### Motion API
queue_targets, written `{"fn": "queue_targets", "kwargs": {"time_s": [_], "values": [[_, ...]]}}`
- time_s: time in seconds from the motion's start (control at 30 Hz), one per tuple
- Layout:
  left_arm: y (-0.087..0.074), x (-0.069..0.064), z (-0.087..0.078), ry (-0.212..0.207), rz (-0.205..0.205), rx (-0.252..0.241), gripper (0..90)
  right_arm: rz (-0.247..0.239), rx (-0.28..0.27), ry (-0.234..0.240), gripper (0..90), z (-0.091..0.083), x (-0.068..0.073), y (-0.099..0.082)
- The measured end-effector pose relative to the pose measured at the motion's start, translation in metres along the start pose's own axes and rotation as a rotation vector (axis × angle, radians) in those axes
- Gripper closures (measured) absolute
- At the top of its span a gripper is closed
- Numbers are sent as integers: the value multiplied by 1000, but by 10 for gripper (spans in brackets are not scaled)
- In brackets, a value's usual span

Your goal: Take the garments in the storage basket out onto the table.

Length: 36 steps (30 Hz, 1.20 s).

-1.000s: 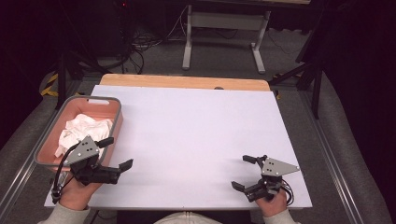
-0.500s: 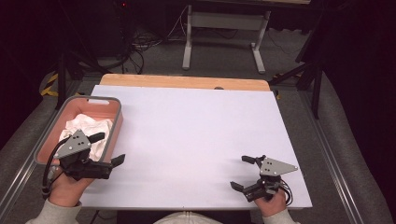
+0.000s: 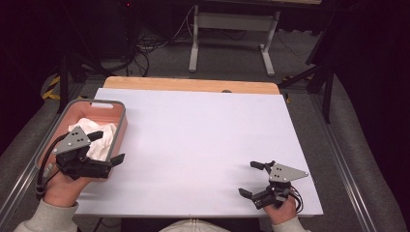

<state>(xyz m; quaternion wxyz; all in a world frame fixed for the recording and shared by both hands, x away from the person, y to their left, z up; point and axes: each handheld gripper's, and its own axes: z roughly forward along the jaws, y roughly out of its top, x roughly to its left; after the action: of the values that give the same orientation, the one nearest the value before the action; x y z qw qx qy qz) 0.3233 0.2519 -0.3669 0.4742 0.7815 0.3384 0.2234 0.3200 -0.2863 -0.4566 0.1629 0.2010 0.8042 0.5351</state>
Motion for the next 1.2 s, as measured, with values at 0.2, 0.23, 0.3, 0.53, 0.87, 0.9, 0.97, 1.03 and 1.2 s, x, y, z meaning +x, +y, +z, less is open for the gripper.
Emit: {"fn": "queue_targets", "kwargs": {"time_s": [0.2, 0.23, 0.3, 0.53, 0.87, 0.9, 0.97, 1.03, 1.2], "values": [[4, 7, -1, 31, 15, 38, 15, -1, 2, -1, 2, 0, 0, 0], [4, 7, -1, 31, 15, 38, 15, -1, 2, -2, 2, 0, 0, 0], [5, 11, -1, 35, 15, 43, 15, -2, 2, -2, 2, 0, 0, 0], [6, 22, -3, 52, -5, 61, 15, -3, 4, -3, 2, 0, 0, 0], [6, 35, -1, 77, -18, 95, 20, -3, 6, -2, 2, 0, 0, 0], [6, 37, -1, 81, -19, 100, 21, -3, 7, -2, 2, 0, 0, 0], [6, 41, 0, 86, -22, 101, 23, -3, 8, -3, 2, 1, 0, 0], [6, 43, 0, 90, -24, 103, 25, -3, 9, -2, 2, 1, 0, 0], [7, 50, 1, 105, -31, 113, 26, -1, 11, -1, 2, 1, 0, 0]]}}
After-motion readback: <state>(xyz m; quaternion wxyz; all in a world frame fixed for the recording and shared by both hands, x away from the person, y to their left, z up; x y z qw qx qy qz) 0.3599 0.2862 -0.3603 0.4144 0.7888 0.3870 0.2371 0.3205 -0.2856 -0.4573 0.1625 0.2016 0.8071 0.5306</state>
